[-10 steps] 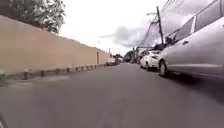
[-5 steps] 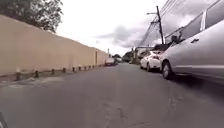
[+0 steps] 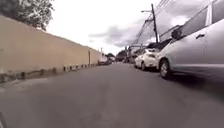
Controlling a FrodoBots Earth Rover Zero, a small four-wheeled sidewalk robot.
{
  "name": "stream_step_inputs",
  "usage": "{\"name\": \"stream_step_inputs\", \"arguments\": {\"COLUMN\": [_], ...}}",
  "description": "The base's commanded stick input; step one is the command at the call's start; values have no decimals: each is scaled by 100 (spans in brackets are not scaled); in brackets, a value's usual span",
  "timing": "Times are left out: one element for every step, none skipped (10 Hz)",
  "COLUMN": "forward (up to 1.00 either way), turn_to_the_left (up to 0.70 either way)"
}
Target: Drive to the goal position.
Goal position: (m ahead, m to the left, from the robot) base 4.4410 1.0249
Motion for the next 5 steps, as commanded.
{"name": "stream_step_inputs", "arguments": {"forward": [70,70,70,70,70], "turn_to_the_left": [0,0,0,0,0]}}
